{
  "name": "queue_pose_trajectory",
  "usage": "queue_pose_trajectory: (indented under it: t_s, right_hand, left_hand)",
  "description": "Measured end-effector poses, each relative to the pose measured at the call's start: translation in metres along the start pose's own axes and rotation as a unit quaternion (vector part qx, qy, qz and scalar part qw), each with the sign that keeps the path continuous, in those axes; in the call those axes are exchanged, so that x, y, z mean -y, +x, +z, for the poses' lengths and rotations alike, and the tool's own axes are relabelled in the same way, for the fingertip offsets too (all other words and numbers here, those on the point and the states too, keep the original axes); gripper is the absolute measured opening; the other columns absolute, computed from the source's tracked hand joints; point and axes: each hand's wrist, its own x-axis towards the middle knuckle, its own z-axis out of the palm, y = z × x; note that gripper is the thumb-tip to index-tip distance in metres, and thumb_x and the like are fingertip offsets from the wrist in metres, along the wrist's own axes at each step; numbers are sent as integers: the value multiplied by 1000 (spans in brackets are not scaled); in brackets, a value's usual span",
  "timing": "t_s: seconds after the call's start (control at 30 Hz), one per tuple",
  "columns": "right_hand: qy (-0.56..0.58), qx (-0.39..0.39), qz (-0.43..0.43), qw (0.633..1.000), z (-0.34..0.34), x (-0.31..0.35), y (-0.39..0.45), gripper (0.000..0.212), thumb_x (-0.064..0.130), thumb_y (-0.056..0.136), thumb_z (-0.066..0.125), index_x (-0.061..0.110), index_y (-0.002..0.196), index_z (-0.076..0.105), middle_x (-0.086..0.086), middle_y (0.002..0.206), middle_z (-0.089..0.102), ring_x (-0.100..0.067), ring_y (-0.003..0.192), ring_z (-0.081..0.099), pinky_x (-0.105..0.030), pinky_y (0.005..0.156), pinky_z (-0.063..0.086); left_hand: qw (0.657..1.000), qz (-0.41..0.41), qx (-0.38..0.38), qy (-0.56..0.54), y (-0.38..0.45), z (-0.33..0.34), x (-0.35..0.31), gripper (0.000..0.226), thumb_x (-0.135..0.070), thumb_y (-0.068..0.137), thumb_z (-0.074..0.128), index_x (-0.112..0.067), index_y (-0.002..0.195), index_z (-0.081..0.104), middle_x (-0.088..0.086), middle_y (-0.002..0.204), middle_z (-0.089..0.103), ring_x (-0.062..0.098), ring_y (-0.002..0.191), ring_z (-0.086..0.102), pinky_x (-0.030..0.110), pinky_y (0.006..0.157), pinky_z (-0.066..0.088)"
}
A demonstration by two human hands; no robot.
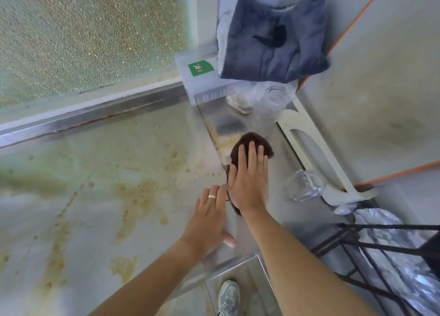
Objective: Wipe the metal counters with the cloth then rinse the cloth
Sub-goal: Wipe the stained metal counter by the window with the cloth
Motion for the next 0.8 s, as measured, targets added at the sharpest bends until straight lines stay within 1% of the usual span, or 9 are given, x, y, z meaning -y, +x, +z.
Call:
queue_pose_trajectory:
  t_s: [0.1, 0.2, 0.37, 0.43, 0.47, 0.53, 0.57, 0.67, 0.8]
  right_hand:
    - [-14, 2, -82, 997, 2, 7, 30, 57, 36, 108, 29, 11, 159, 32, -17, 169, 21, -37, 158, 13, -54, 127, 17]
    - [-19, 8, -163, 986, 2, 9, 46, 57, 36, 106, 31, 12, 158, 35, -10, 172, 15, -32, 160, 7, -57, 126, 15]
    - [39, 21, -162, 986, -6, 8, 24, 46, 31, 103, 36, 7, 140, 52, -10, 158, 43, -31, 153, 28, -47, 125, 28]
    - [48, 9, -138, 989, -12, 8, -7, 37, 27, 101, 42, 9, 129, 57, -10, 144, 54, -31, 142, 43, -46, 116, 40]
    - [45, -2, -115, 992, -14, 8, -26, 31, 27, 98, 47, 12, 123, 58, -8, 135, 59, -30, 133, 50, -44, 108, 46]
    - [31, -21, -62, 997, -17, 7, -63, 22, 25, 95, 57, 14, 114, 59, -5, 119, 62, -28, 116, 57, -41, 93, 51]
    - [30, -29, -25, 999, -17, 6, -78, 21, 23, 93, 62, 14, 112, 58, -5, 116, 62, -29, 111, 58, -41, 90, 50]
    - [38, -66, 109, 991, -20, 3, -103, 36, 10, 85, 73, 9, 117, 58, -12, 122, 59, -34, 113, 57, -47, 94, 48]
    - [49, -126, 134, 982, -27, 8, -88, 39, 8, 88, 57, 6, 127, 56, -19, 137, 51, -36, 124, 49, -49, 103, 44]
  left_hand:
    - [1000, -13, -8, -5, -2, 4, 1, 144, -62, 48, 87, -10, 155, 7, -2, 139, 31, 18, 124, 33, 31, 112, 34]
    - [1000, -15, -12, -2, -6, 5, -2, 142, -61, 51, 87, -8, 156, 7, 0, 143, 31, 20, 128, 33, 33, 114, 33]
    - [998, -43, -36, 33, -20, 1, -15, 133, -64, 46, 87, -7, 150, 27, 5, 137, 39, 22, 122, 43, 32, 111, 39]
    - [998, -44, -35, 27, -26, -2, -19, 129, -62, 49, 87, -7, 149, 26, 5, 137, 39, 22, 121, 44, 31, 109, 40]
    - [999, -40, -27, 26, -28, -4, -21, 127, -59, 53, 87, -8, 150, 23, 4, 139, 36, 22, 123, 42, 30, 110, 39]
    - [999, -25, -6, 28, -31, -10, -23, 120, -51, 62, 87, -11, 151, 17, 2, 142, 32, 21, 127, 38, 27, 110, 37]
    - [1000, -18, 5, 23, -33, -14, -24, 115, -46, 65, 87, -13, 151, 17, 2, 142, 31, 21, 129, 36, 27, 110, 37]
    - [999, -1, 24, 46, -37, -22, -27, 104, -40, 74, 83, -14, 150, 16, 5, 143, 28, 23, 131, 32, 31, 109, 38]
    - [996, -11, 19, 89, -21, -26, -35, 103, -41, 78, 79, -14, 151, 12, 8, 149, 24, 27, 135, 30, 35, 109, 37]
